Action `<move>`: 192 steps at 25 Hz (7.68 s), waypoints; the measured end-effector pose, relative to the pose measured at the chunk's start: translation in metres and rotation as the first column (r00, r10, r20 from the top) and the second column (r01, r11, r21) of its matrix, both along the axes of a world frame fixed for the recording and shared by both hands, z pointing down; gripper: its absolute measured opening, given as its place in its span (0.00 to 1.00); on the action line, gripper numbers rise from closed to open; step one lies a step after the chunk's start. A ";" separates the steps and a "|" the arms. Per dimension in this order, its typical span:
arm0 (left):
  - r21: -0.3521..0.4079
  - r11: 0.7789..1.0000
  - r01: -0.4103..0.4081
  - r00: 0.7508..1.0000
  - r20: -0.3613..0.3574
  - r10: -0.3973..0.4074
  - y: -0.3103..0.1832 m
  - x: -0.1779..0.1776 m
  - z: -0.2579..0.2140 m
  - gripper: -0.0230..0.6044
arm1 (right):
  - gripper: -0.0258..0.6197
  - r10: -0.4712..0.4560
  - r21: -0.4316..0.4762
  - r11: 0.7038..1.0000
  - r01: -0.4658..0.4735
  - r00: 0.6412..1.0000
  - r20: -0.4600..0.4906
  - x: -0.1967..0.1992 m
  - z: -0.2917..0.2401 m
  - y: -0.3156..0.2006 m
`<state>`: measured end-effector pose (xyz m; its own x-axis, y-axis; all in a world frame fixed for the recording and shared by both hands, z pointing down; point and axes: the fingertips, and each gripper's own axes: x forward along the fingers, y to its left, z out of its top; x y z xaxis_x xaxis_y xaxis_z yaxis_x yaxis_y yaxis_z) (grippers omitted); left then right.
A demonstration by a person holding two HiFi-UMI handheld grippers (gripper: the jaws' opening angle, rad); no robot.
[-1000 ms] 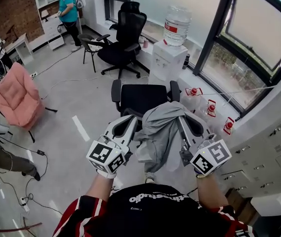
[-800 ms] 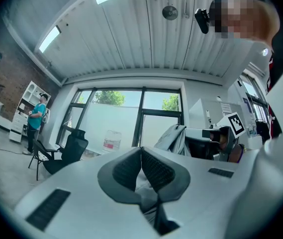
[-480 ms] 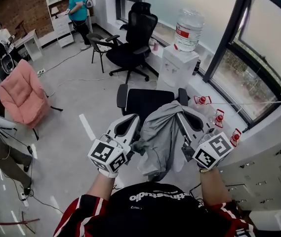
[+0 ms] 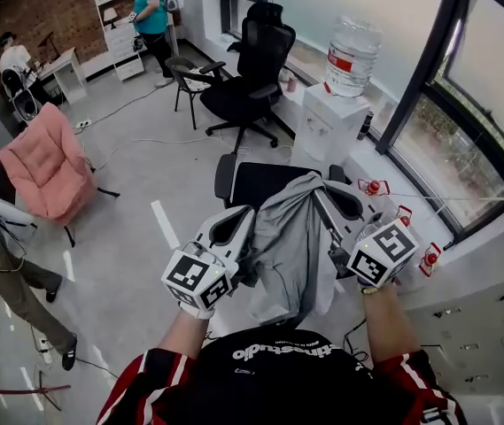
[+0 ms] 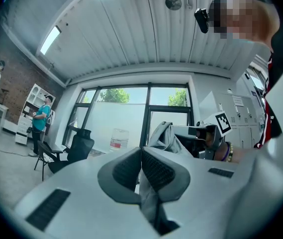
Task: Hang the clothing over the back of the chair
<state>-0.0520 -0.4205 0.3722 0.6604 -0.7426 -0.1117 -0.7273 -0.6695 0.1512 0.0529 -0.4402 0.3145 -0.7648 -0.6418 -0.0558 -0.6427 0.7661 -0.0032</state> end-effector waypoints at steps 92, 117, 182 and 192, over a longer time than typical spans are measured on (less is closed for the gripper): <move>-0.056 0.997 0.051 0.997 0.052 -0.048 -0.022 0.020 0.016 0.08 | 0.26 -0.006 -0.319 0.947 -0.048 0.986 -0.167 0.062 0.150 -0.204; -0.027 1.000 -0.002 0.999 0.040 0.003 0.022 0.008 0.007 0.08 | 0.06 0.074 -0.219 0.971 -0.097 0.991 -0.111 0.051 0.116 -0.134; 0.043 0.998 0.037 0.993 0.107 -0.041 0.138 -0.005 0.010 0.08 | 0.06 0.409 -0.092 0.908 -0.408 0.912 -0.001 0.015 0.067 0.165; 0.038 0.999 0.027 0.992 0.120 -0.031 0.156 -0.009 0.012 0.08 | 0.05 0.477 -0.106 0.875 -0.472 0.879 0.025 0.021 0.071 0.193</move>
